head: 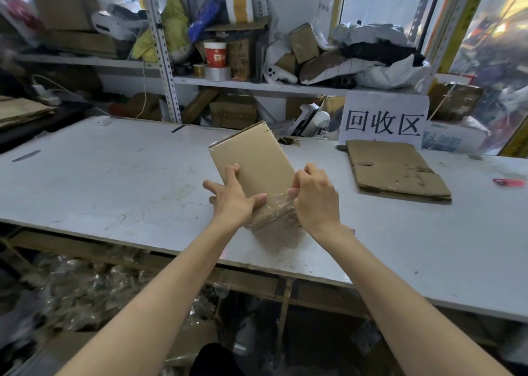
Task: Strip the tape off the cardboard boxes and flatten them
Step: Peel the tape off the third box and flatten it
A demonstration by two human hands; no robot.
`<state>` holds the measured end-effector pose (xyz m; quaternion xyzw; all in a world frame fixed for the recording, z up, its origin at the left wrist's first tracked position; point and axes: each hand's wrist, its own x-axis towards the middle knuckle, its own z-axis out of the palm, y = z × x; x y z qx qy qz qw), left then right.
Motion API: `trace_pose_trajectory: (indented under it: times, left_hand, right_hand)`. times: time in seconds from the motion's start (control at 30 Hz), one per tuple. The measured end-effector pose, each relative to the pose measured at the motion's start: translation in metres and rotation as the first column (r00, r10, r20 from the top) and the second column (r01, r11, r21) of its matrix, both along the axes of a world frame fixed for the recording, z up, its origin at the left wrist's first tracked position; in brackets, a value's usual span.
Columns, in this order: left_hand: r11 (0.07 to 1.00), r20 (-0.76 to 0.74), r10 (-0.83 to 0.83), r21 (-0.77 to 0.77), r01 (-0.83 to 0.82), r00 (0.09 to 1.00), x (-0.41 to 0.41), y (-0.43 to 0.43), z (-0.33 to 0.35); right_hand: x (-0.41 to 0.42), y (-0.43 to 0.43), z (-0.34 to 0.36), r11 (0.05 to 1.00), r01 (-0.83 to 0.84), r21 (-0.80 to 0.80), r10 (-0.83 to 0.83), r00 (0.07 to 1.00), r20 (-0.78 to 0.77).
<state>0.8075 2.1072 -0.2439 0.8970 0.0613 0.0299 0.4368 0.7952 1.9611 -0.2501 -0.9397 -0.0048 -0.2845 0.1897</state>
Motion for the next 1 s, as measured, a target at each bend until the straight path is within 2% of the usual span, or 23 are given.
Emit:
trace_pose_trajectory:
  times: [0.07, 0.17, 0.2, 0.3, 0.37, 0.5, 0.6, 0.7, 0.77, 0.87, 0.93, 1.0]
  left_hand:
    - [1.000, -0.003, 0.002, 0.020, -0.002, 1.000, 0.002, 0.000, -0.001]
    - [1.000, -0.003, 0.012, 0.019, -0.012, 1.000, 0.005, 0.002, -0.003]
    - [1.000, 0.005, 0.014, 0.021, -0.014, 1.000, 0.006, 0.003, -0.003]
    - [1.000, 0.024, 0.004, 0.026, -0.005, 1.000, 0.005, 0.005, -0.005]
    - [1.000, 0.023, -0.006, 0.019, 0.005, 1.000, 0.004, 0.006, -0.006]
    - [1.000, 0.026, -0.018, 0.006, 0.017, 1.000, 0.003, 0.008, -0.006]
    - [0.999, 0.034, -0.031, 0.008, 0.031, 0.999, 0.004, 0.008, -0.006]
    - [0.999, 0.034, -0.041, 0.020, 0.040, 0.999, 0.005, 0.007, -0.008]
    - [0.999, 0.023, -0.046, 0.005, 0.046, 0.999, 0.005, 0.008, -0.008]
    - [0.999, -0.018, -0.037, -0.027, 0.037, 0.999, 0.009, 0.011, -0.005]
    - [0.999, -0.049, -0.030, -0.037, 0.028, 0.998, 0.012, 0.014, -0.004]
    - [0.998, -0.059, -0.040, -0.041, 0.037, 0.997, 0.014, 0.015, -0.003]
  right_hand:
    - [0.000, 0.000, -0.001, 0.996, -0.014, -0.085, 0.014, 1.000, -0.003]
    - [-0.004, -0.005, -0.004, 0.974, -0.117, -0.194, 0.124, 0.992, 0.028]
    - [-0.004, -0.008, -0.003, 0.974, -0.148, -0.169, 0.158, 0.986, 0.045]
    - [-0.002, -0.020, 0.002, 0.982, -0.188, 0.035, 0.186, 0.981, 0.062]
    - [0.000, -0.020, 0.001, 0.984, -0.170, 0.054, 0.167, 0.985, 0.047]
    - [0.002, -0.012, -0.004, 0.995, -0.074, -0.073, 0.080, 0.994, 0.078]
    - [0.003, -0.013, -0.001, 0.983, -0.067, -0.168, 0.083, 0.992, 0.090]
    - [0.005, -0.007, -0.001, 0.945, -0.026, -0.325, 0.043, 0.998, 0.045]
    - [0.005, -0.003, -0.002, 0.927, -0.020, -0.375, 0.030, 0.999, 0.022]
    - [0.006, -0.006, -0.003, 0.948, -0.151, -0.280, 0.157, 0.988, 0.001]
    - [0.004, -0.013, -0.003, 0.944, -0.300, -0.138, 0.299, 0.954, -0.026]
    - [0.000, -0.018, -0.004, 0.929, -0.370, 0.011, 0.370, 0.928, -0.043]
